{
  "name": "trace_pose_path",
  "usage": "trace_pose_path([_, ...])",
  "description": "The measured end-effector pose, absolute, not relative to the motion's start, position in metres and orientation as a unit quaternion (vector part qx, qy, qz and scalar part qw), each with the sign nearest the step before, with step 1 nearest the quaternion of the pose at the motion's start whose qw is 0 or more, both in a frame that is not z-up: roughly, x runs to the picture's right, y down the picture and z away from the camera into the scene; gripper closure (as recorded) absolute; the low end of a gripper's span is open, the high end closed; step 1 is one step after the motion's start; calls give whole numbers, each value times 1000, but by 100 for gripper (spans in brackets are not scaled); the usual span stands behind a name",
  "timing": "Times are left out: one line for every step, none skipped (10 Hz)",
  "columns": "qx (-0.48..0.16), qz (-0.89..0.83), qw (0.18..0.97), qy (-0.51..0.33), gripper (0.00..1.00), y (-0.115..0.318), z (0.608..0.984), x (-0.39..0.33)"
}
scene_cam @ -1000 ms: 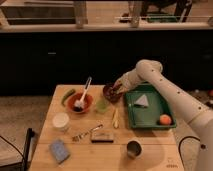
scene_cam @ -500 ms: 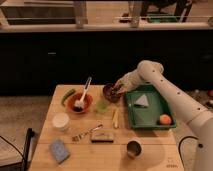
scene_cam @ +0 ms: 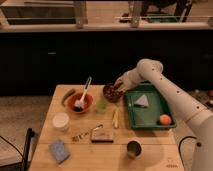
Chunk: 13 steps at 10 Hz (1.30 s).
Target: Place grapes in purple bowl
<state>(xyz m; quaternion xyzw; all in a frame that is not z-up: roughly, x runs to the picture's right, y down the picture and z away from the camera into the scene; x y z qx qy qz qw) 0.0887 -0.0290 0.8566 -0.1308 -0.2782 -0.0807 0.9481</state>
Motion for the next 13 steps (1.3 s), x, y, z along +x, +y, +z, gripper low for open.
trace_pose_path([-131,-80,949,-276,100,-31,858,86])
trace_pose_path([-130,-78,949,-276,100,-33,861,83])
trace_pose_path([-129,-76,950,-275,100,-34,863,82])
trace_pose_path([-127,-73,950,-274,100,-36,865,81])
trace_pose_path([-125,-66,952,-273,100,-39,868,81])
trace_pose_path([-124,-57,952,-272,100,-40,872,79])
trace_pose_path([-123,-52,953,-273,100,-42,876,77])
trace_pose_path([-122,-47,953,-274,100,-43,879,73])
trace_pose_path([-122,-39,953,-275,99,-44,882,71])
trace_pose_path([-122,-30,953,-275,92,-45,885,71])
trace_pose_path([-124,-22,953,-276,81,-45,888,70])
trace_pose_path([-125,-18,953,-276,72,-44,890,68])
trace_pose_path([-126,-16,953,-276,62,-44,891,65])
